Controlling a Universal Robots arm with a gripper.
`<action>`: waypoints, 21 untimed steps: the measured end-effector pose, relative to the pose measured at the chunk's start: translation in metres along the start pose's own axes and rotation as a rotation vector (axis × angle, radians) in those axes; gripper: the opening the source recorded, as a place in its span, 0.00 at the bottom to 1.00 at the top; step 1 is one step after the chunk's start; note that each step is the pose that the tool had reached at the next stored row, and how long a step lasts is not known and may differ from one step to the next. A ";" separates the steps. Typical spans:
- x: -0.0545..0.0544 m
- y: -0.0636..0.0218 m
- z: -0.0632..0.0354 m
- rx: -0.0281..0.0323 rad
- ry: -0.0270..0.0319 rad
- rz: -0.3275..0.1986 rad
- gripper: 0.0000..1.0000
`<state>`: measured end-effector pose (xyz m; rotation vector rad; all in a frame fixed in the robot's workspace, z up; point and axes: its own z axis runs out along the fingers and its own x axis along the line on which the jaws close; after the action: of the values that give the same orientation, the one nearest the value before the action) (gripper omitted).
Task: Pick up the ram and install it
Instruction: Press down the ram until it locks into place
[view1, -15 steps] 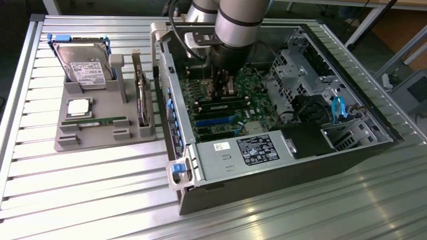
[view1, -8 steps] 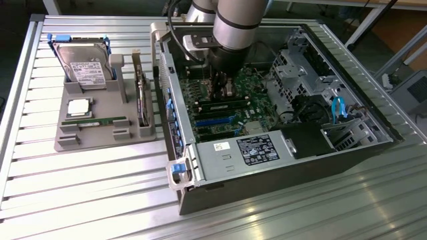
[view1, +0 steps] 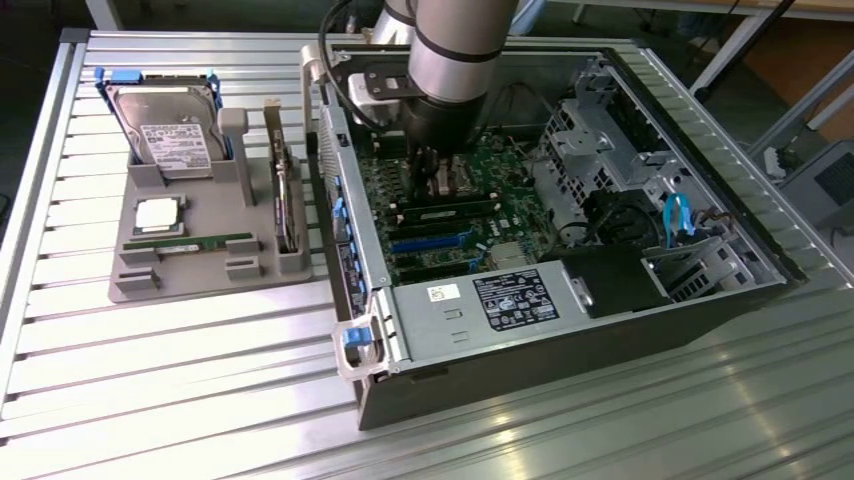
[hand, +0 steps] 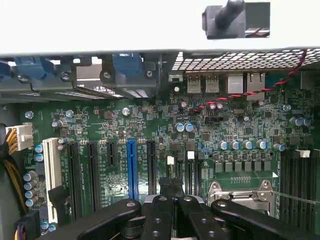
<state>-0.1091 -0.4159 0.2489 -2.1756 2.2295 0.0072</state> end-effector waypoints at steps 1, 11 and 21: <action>0.000 0.0001 0.0019 0.0000 0.0000 0.000 0.09; -0.001 0.0015 0.0096 0.0000 0.0002 0.000 0.09; -0.001 0.0017 0.0092 0.0008 0.0001 0.000 0.09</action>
<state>-0.1106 -0.4146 0.2397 -2.1753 2.2292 0.0063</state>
